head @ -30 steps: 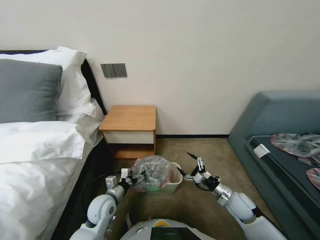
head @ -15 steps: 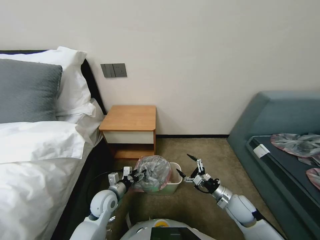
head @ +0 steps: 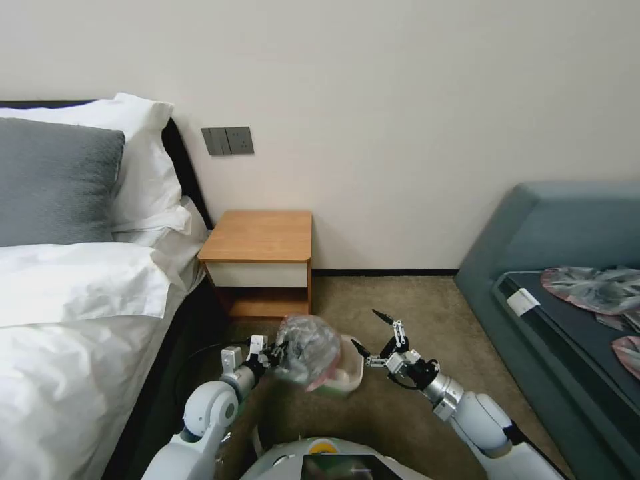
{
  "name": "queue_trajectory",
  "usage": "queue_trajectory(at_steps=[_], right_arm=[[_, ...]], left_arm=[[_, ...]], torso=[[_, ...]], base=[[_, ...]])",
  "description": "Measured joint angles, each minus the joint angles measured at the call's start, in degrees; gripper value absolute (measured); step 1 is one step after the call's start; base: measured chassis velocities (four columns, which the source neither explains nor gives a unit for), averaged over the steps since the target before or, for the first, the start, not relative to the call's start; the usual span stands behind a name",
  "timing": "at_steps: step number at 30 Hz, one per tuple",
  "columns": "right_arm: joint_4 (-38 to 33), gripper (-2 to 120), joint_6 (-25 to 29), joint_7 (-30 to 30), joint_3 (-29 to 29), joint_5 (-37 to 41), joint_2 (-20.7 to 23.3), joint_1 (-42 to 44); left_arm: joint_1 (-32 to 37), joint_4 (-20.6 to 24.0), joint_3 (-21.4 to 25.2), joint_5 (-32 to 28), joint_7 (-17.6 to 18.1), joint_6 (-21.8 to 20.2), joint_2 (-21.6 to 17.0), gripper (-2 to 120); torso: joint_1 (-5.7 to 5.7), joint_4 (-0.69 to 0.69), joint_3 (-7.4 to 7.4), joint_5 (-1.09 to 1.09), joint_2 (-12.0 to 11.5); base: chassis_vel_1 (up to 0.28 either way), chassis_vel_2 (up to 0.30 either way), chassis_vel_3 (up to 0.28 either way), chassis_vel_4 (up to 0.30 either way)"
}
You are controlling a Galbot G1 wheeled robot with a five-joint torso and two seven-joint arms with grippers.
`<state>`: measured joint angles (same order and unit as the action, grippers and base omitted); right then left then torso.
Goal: Pick up the garbage bag from the table and place it over the trash can.
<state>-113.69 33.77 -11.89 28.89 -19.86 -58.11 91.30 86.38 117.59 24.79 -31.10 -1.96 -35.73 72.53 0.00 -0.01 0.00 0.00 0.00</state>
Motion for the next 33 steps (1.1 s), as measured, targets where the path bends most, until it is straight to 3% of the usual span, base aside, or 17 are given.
queue_trajectory(at_steps=[10,15,18,19,22,24,26,28,30,31,33], right_arm=[[-0.61,100,0.01,-0.01,0.05,0.0,0.05,0.14],[-1.72,100,-0.48,0.76,-0.48,1.01,0.03,0.2],[-5.57,100,-5.02,2.89,-3.02,8.16,-0.35,0.47],[-5.57,100,-5.02,2.89,-3.02,8.16,-0.35,0.47],[-10.88,100,-12.53,5.97,-7.55,16.69,-1.09,0.69],[-12.44,100,-14.69,6.68,-8.84,19.39,-1.29,0.71],[-18.07,100,-21.79,8.52,-12.65,29.19,-1.98,0.84],[-19.33,100,-23.27,8.9,-13.35,31.58,-2.14,0.88],[-23.53,100,-29.31,10.08,-15.16,39.82,-2.4,0.75],[-23.53,100,-29.31,10.08,-15.16,39.82,-2.4,0.75],[-26.3,100,-36.83,11.46,-17.02,48.35,-1.44,-1.36]], left_arm=[[1.3,0.75,0.09,3.16,-0.37,0.77,-0.04,9],[2.68,1.73,0.2,5.37,2.1,5.97,0.75,9],[4.68,3.19,1.27,7.96,2.68,15.08,1.56,9],[4.68,3.19,1.27,7.96,2.68,15.08,1.56,9],[6.51,5.01,2.5,8.74,2.94,21.64,2.29,9],[6.98,5.45,2.67,8.82,3.1,22.59,2.53,9],[7.66,6.41,2.55,9.02,3.25,25.02,2.79,9],[7.63,6.48,2.22,9.03,3.18,25.69,2.7,9],[7.19,6.06,0.98,8.91,2.83,27.49,2.07,9],[7.19,6.06,0.98,8.91,2.83,27.49,2.07,9],[7.43,4.6,0.75,8.57,2.21,30.49,1.84,9]], torso=[[0.0,0.0,0.0,0.0,0.0],[0.0,0.01,0.0,-0.01,0.0],[0.0,0.01,0.0,0.0,0.0],[0.0,0.01,0.0,0.0,0.0],[0.0,0.0,0.0,0.0,0.0],[0.0,0.01,0.0,0.01,0.0],[0.0,0.02,0.0,0.0,0.0],[-0.01,0.02,0.0,0.0,0.0],[-0.01,-0.02,0.0,-0.01,0.0],[-0.01,-0.02,0.0,-0.01,0.0],[-0.01,0.0,0.0,-0.01,0.0]], base=[[0.0,0.0,0.0,0.0],[0.0,0.0,0.0,0.0],[0.0,0.0,0.0,0.0],[0.0,0.0,0.0,0.0],[0.0,0.0,0.0,0.0],[0.0,0.0,0.0,0.0],[0.0,0.0,0.0,0.0],[0.0,0.0,0.0,0.0],[0.0,0.0,0.0,0.0],[0.0,0.0,0.0,0.0],[0.0,0.0,0.0,0.0]])
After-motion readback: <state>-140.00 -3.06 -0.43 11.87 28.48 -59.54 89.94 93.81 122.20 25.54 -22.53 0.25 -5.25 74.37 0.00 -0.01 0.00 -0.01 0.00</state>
